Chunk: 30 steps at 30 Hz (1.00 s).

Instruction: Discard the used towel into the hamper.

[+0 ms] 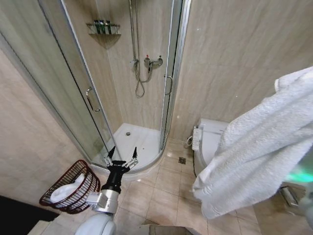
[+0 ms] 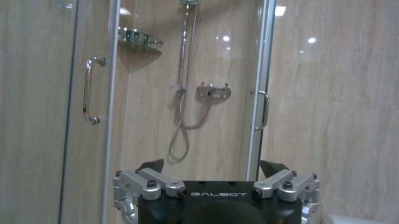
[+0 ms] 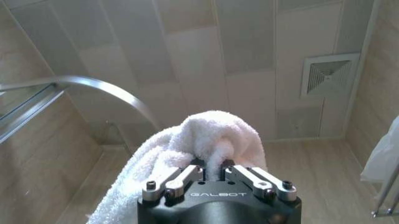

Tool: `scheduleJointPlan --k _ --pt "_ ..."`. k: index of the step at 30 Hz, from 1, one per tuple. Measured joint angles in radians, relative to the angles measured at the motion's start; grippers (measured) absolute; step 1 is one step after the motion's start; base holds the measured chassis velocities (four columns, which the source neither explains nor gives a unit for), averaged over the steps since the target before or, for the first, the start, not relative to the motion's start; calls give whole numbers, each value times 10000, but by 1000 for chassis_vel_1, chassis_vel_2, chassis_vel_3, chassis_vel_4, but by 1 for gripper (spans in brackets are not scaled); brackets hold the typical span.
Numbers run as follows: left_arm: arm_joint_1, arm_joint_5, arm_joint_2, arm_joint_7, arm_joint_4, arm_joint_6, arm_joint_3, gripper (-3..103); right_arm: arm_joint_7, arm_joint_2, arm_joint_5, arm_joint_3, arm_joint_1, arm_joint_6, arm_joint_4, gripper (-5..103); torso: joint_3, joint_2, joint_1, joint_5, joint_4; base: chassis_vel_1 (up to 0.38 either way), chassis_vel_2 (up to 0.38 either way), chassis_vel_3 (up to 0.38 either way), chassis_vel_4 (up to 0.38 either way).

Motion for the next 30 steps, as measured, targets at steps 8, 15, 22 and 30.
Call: scheduleJointPlan --k 8,15,22,30 --pt "0 0 0 0 0 0 0 100 -7 0 86 118 -47 75 0 14 240 452 209 0 0 0 0 0 0" --pt "0 0 0 0 0 0 0 100 -54 38 89 110 -64 118 -2 14 310 578 272 0 0 0 0 0 0" --pt "0 0 0 0 0 0 0 100 -187 2 106 171 -31 228 -2 14 296 555 262 0 0 0 0 0 0" --pt "0 0 1 0 0 0 0 100 -255 -4 96 180 -7 246 -37 14 270 506 239 0 -1 0 0 0 0"
